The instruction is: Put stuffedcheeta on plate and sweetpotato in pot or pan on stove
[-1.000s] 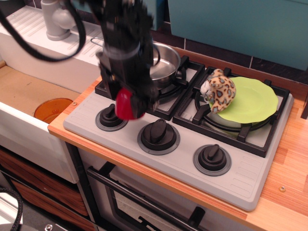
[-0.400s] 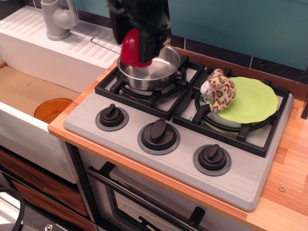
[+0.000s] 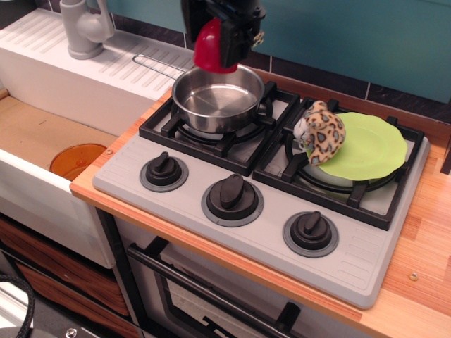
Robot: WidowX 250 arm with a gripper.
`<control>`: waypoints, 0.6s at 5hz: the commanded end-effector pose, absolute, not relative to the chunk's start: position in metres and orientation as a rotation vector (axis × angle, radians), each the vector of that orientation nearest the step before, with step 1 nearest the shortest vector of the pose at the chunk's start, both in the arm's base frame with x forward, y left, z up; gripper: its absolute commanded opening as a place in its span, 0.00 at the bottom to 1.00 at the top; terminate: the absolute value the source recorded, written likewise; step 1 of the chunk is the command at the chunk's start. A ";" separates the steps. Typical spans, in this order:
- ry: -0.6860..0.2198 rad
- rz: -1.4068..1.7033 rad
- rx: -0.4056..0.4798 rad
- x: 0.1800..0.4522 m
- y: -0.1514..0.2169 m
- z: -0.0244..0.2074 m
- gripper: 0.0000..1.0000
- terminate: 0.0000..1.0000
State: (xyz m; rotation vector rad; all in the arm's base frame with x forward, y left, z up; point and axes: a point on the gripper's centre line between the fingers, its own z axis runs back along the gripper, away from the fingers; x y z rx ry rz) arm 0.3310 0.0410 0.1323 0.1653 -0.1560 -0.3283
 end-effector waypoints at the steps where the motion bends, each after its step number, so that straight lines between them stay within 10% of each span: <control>1: -0.233 -0.348 0.204 0.351 0.042 0.150 1.00 0.00; 3: -0.232 -0.326 0.214 0.343 0.028 0.150 1.00 0.00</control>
